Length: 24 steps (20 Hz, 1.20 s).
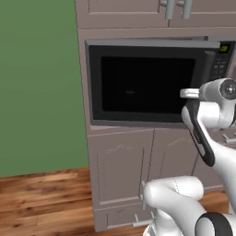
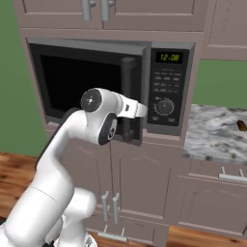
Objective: Pick the mug from the counter and place it inside the microwave. Then close the microwave.
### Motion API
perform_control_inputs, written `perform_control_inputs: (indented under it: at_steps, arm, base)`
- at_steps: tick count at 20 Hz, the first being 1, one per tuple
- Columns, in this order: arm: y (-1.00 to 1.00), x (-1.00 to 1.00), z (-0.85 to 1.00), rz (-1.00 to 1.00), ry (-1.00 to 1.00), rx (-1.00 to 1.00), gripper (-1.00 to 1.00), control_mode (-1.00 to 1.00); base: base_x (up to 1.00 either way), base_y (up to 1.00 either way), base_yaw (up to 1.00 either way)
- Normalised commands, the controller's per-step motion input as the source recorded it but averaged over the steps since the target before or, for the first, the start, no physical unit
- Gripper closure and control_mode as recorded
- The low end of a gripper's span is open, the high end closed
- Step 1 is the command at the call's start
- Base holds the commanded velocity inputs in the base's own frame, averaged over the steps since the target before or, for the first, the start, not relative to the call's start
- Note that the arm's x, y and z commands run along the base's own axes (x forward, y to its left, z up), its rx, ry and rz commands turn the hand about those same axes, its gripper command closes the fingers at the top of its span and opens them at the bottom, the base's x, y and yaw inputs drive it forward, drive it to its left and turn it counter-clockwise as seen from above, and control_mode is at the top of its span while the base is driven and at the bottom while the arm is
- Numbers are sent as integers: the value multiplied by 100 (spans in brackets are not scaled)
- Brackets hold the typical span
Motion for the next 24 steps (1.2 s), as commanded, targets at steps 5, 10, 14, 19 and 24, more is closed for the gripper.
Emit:
perform_control_inputs:
  at_steps: [5,10,14,19,24]
  arm:
    - [-5,41,0,10,-2,9,-100,-100]
    - [-4,39,0,9,0,7,-100,-100]
    - [-3,33,1,9,0,4,-100,-100]
    - [0,32,0,8,0,2,-100,-100]
    - [0,41,0,7,0,0,-100,-100]
  base:
    - [0,0,0]
    - [0,0,0]
    - [0,0,0]
    - [0,0,0]
    - [0,0,0]
